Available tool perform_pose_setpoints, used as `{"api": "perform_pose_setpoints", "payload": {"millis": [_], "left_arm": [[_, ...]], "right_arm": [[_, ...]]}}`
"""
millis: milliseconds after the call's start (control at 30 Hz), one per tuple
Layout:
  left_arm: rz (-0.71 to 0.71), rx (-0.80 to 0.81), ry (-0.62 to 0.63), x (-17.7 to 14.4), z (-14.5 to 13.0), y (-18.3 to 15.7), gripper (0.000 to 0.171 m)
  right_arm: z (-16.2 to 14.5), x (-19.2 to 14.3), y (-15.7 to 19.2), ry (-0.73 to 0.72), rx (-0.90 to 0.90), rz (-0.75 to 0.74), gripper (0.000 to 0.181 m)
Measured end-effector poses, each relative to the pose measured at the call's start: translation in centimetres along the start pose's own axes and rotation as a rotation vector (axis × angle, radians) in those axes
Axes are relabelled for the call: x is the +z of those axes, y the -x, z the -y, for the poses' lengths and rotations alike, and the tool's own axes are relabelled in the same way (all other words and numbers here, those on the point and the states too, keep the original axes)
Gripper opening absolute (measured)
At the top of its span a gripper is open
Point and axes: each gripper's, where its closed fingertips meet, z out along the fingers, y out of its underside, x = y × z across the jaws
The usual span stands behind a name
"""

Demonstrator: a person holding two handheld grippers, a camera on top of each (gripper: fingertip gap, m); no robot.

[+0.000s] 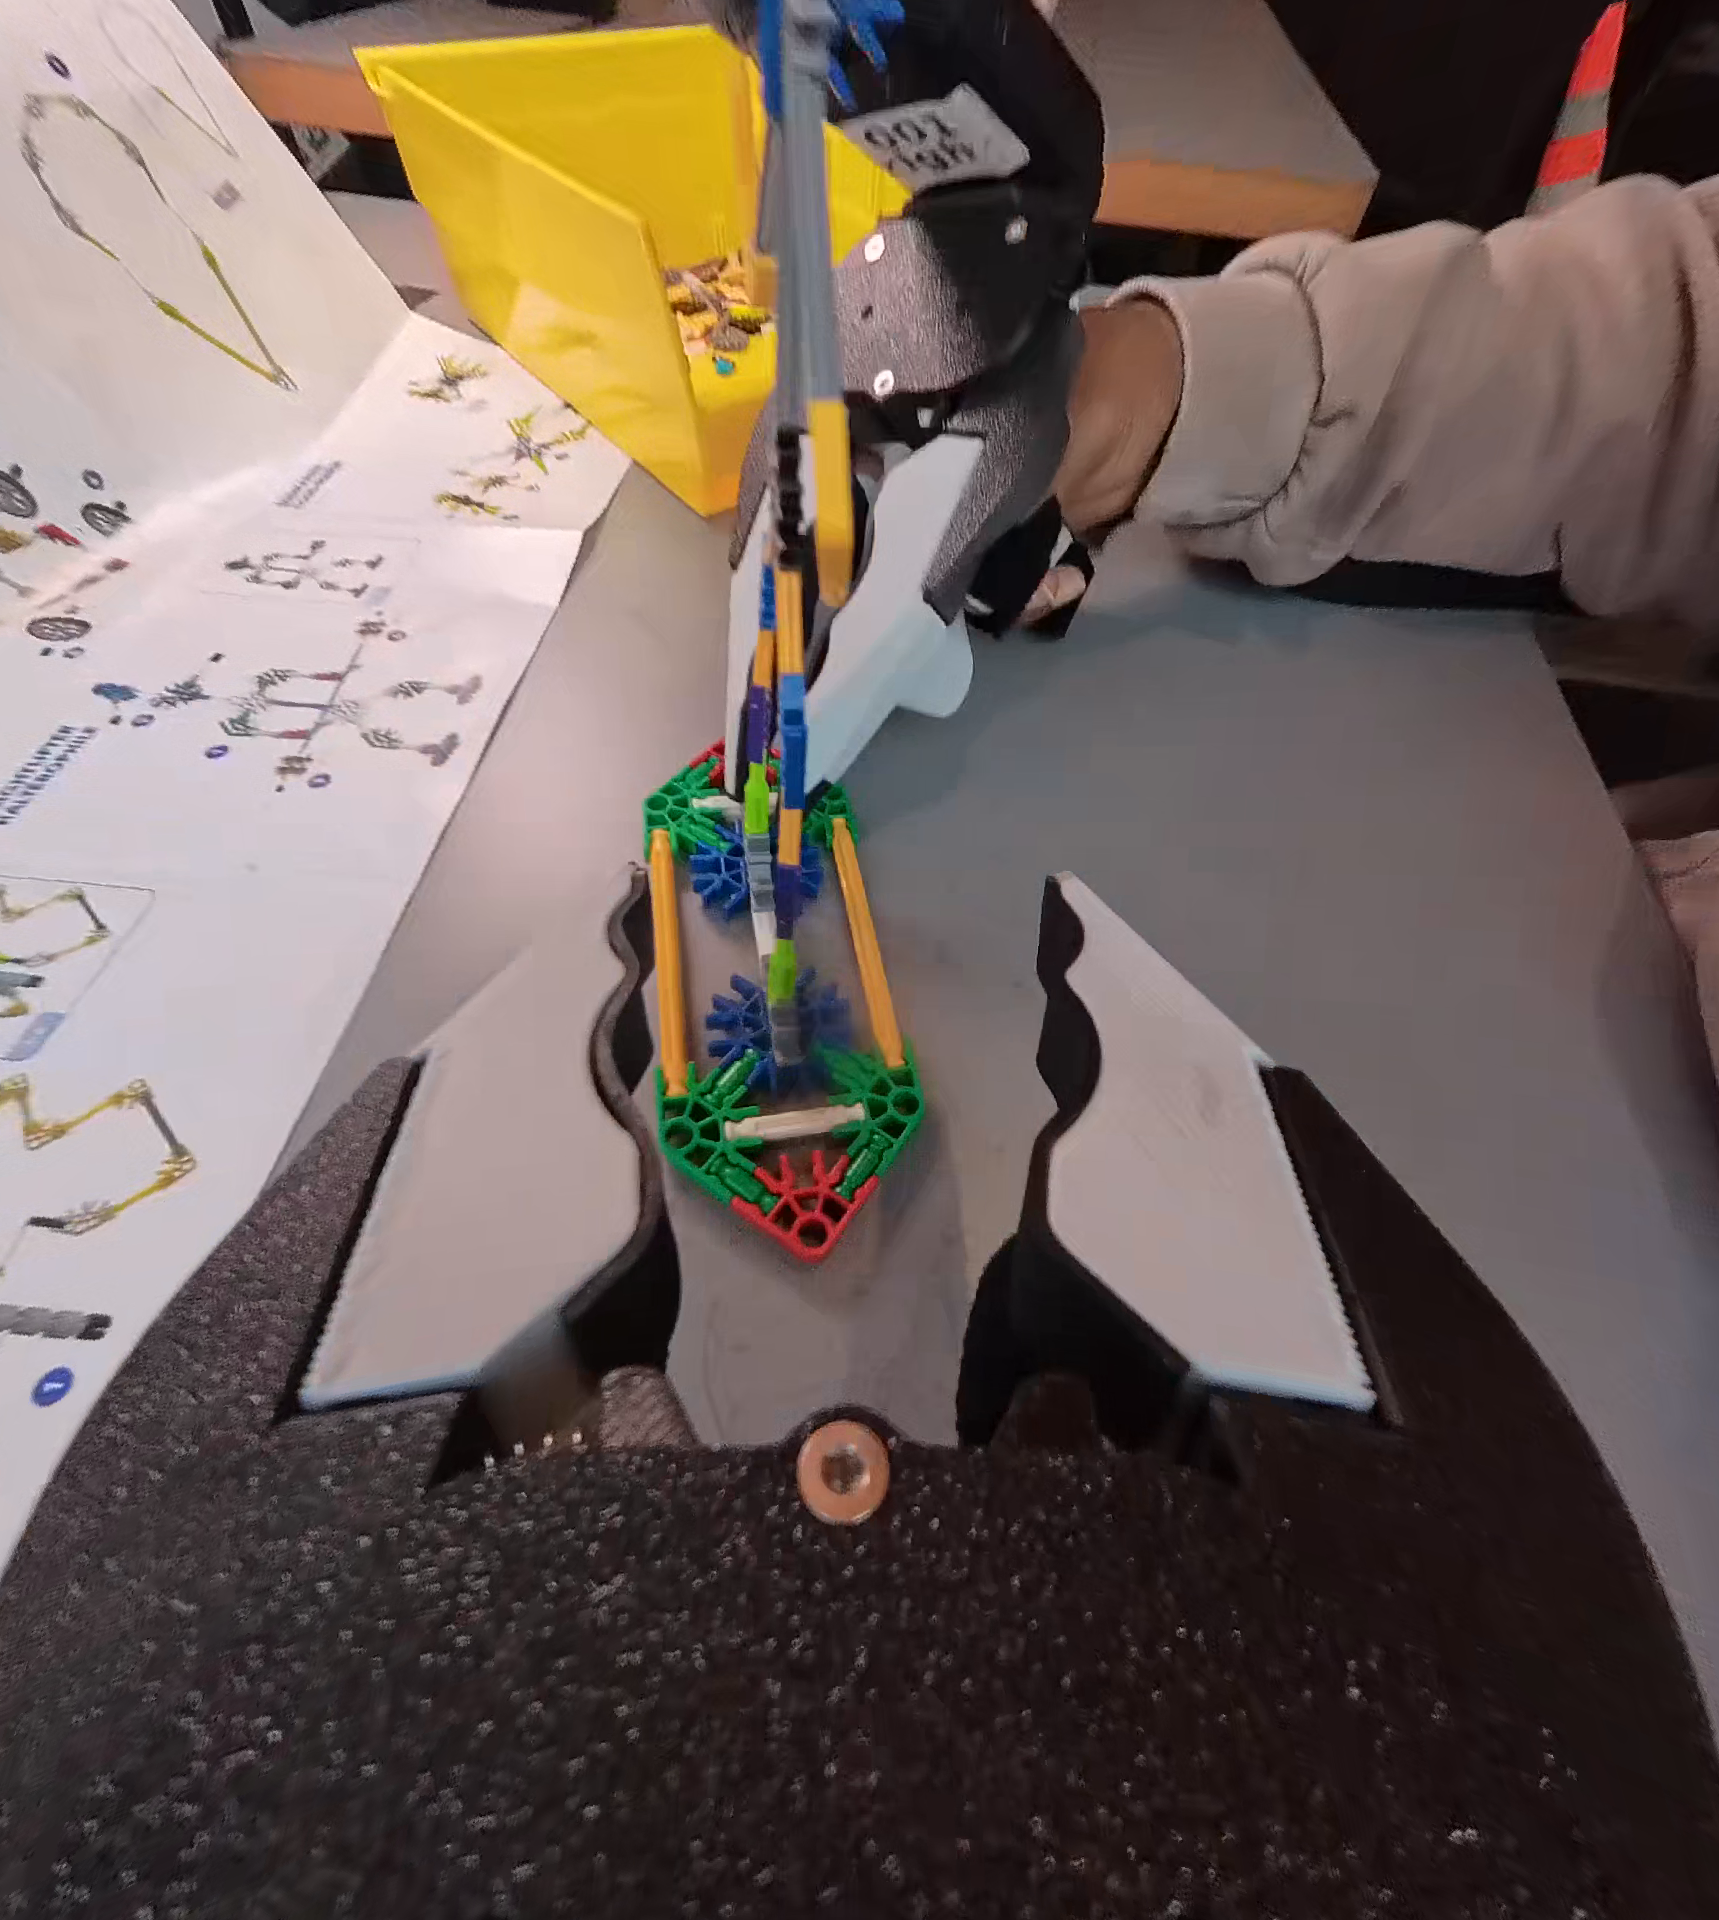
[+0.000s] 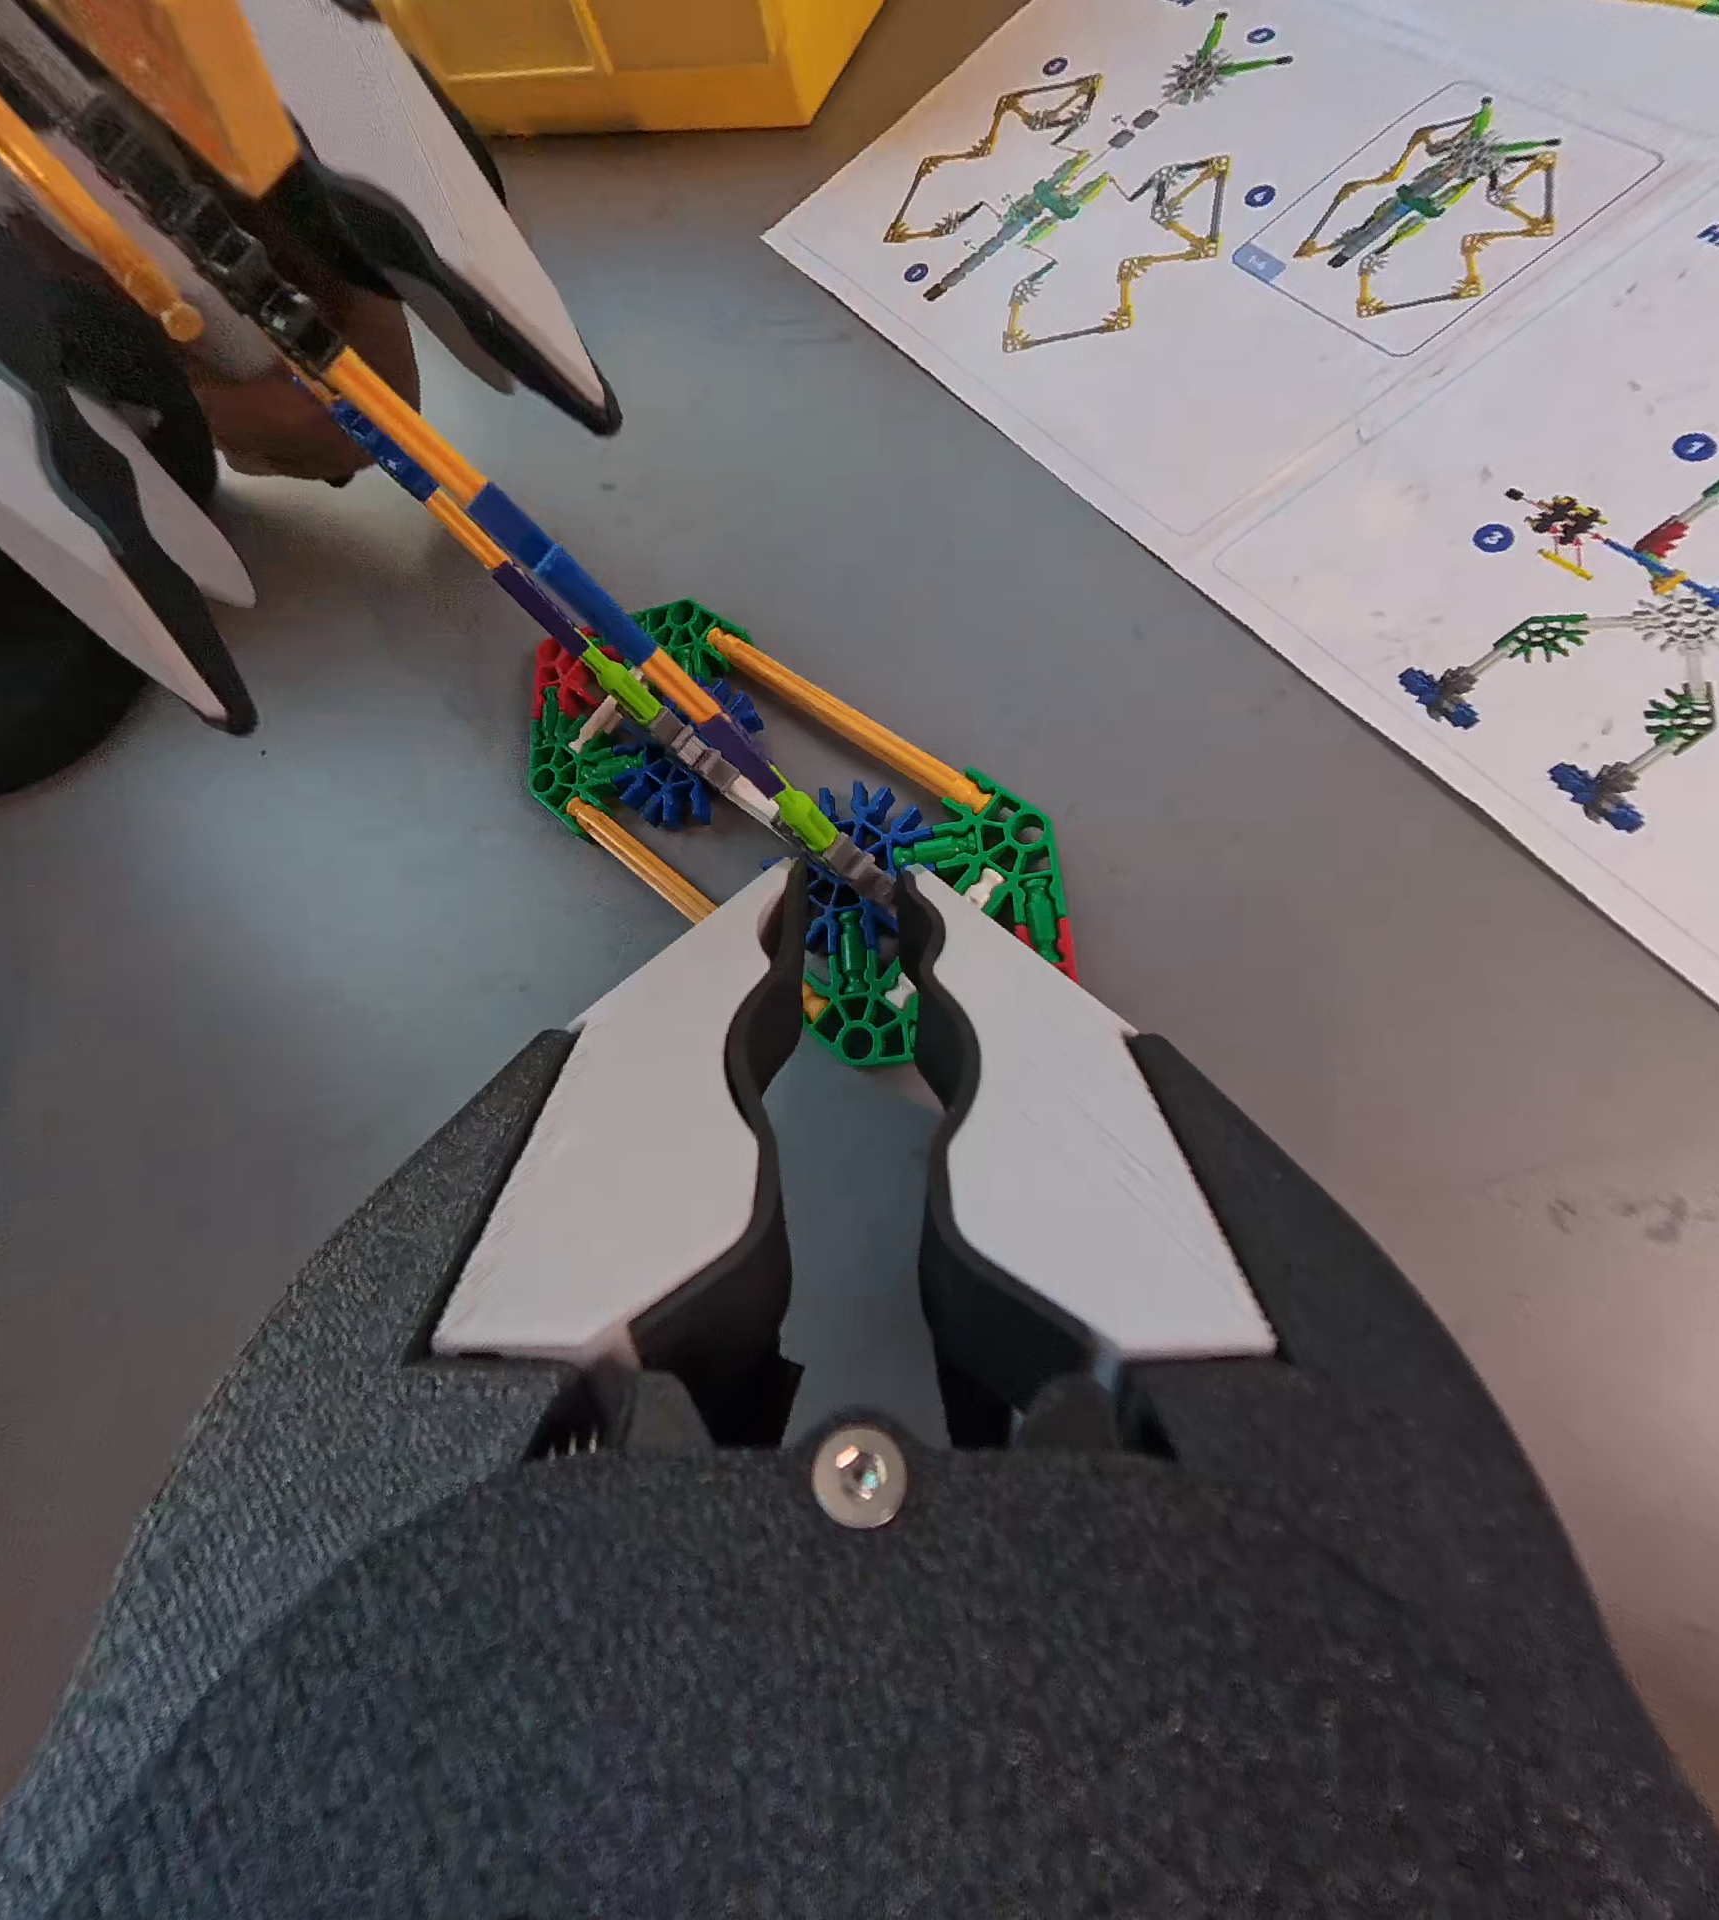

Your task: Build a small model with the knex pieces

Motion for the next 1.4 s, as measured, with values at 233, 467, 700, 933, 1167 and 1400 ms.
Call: {"api": "perform_pose_setpoints", "payload": {"millis": [233, 467, 700, 933, 1167, 1400], "left_arm": [[0.236, -0.006, 0.057, 2.7, -0.1, 2.3, 0.008], [-0.064, -0.485, -0.017, 1.9, 0.6, 0.4, 0.002], [-0.442, -0.675, 0.061, 1.4, -0.5, -4.5, 0.001], [-0.591, -0.570, 0.126, 1.2, -0.4, -8.5, 0.001], [-0.619, -0.539, 0.122, 0.6, -0.6, -8.3, 0.005], [-0.390, -0.573, -0.040, -0.4, 0.3, -2.1, 0.043]], "right_arm": [[2.3, -1.1, 0.2, -0.115, -0.091, 0.005, 0.042], [8.4, -6.1, 3.6, -0.510, -0.188, 0.115, 0.059], [8.5, -5.7, 3.2, -0.492, -0.023, 0.181, 0.053], [7.8, -4.3, 3.9, -0.426, 0.003, 0.236, 0.058], [7.8, -3.8, 6.3, -0.406, 0.026, 0.376, 0.002], [7.8, -3.4, 4.1, -0.395, 0.227, 0.378, 0.002]]}}
